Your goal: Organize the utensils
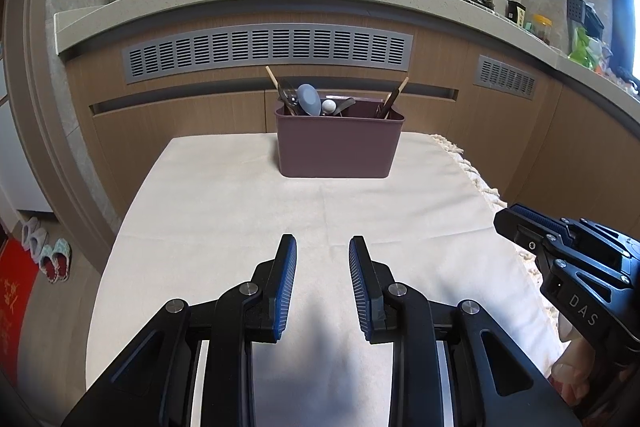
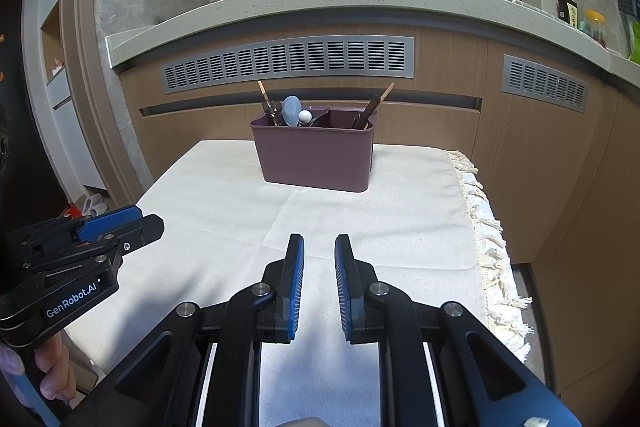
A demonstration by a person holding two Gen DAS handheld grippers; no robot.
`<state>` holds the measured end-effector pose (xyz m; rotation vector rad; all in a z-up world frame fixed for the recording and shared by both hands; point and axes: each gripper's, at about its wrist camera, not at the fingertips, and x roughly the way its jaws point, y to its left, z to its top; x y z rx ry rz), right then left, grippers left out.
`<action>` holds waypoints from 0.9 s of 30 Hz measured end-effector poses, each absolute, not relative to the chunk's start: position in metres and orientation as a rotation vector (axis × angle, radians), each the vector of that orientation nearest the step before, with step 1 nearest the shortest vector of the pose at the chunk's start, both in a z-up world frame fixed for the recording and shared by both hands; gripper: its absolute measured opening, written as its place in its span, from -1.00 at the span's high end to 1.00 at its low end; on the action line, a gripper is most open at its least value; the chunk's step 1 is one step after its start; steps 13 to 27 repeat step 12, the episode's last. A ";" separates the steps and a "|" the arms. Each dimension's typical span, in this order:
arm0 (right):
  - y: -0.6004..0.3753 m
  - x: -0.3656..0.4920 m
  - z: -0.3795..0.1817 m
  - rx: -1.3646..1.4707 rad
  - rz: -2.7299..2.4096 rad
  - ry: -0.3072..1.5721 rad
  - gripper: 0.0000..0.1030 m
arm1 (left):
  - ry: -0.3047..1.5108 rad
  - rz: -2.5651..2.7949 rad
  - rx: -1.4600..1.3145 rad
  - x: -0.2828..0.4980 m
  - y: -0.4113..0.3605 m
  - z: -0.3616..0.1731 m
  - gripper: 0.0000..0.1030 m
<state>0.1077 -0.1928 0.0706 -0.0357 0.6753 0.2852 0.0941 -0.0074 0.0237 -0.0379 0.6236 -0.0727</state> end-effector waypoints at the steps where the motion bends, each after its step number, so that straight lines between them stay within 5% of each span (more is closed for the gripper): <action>1: -0.193 0.108 0.071 -0.036 0.284 0.674 0.71 | 0.624 -0.071 -0.040 0.094 -0.008 0.023 0.45; 27: -0.191 0.105 0.073 -0.041 0.268 0.669 0.70 | 0.627 -0.072 -0.045 0.094 -0.004 0.022 0.45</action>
